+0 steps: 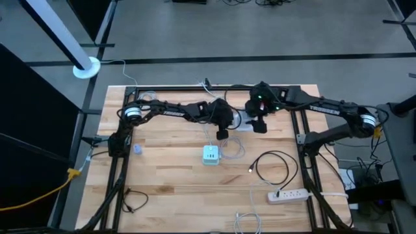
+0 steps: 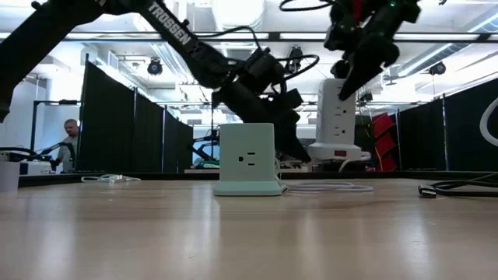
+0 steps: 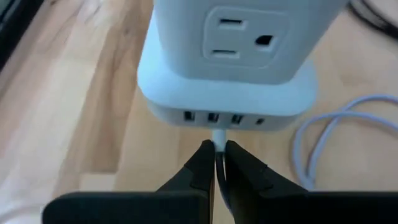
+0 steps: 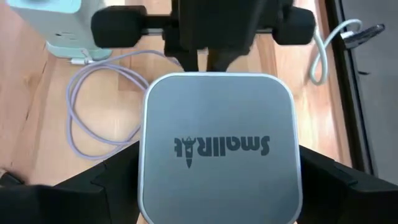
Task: Insert USB
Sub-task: Insert the purple charger cable into the white outlet extension
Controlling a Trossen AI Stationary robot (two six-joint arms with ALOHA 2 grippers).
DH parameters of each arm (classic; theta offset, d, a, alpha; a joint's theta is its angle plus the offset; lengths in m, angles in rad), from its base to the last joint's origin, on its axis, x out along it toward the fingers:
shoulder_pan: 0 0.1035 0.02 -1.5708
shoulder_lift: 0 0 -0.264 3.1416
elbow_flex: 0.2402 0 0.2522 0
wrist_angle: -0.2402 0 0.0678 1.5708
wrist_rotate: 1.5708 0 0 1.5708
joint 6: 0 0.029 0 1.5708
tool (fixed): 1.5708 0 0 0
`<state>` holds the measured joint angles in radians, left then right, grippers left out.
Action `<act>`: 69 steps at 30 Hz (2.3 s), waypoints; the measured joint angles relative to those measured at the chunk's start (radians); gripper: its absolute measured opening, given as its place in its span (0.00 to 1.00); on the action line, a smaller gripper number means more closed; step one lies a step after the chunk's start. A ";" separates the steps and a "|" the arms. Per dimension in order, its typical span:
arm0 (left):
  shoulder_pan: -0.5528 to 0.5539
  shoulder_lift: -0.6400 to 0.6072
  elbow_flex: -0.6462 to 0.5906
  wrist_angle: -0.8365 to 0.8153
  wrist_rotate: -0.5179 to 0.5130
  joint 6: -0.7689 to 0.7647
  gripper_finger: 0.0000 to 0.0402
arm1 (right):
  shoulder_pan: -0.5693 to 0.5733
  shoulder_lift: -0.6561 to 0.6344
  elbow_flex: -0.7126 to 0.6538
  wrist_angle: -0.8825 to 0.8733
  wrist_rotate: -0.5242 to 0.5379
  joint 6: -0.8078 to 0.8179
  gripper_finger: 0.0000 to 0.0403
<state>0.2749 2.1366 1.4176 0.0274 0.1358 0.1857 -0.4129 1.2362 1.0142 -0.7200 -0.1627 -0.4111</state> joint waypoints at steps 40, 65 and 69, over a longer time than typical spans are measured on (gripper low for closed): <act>-0.007 -0.008 -0.121 0.138 0.016 -0.052 0.03 | 0.000 0.048 -0.043 -0.002 0.007 0.052 0.73; -0.002 -0.010 -0.120 0.092 -0.047 -0.056 0.03 | 0.000 0.046 0.041 -0.033 0.006 0.022 0.73; -0.002 -0.010 -0.121 0.092 -0.047 -0.056 0.03 | 0.000 0.081 0.004 -0.037 0.010 0.028 0.73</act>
<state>0.2729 2.1269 1.2968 0.1194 0.0887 0.1295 -0.4126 1.3175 1.0178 -0.7565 -0.1523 -0.3833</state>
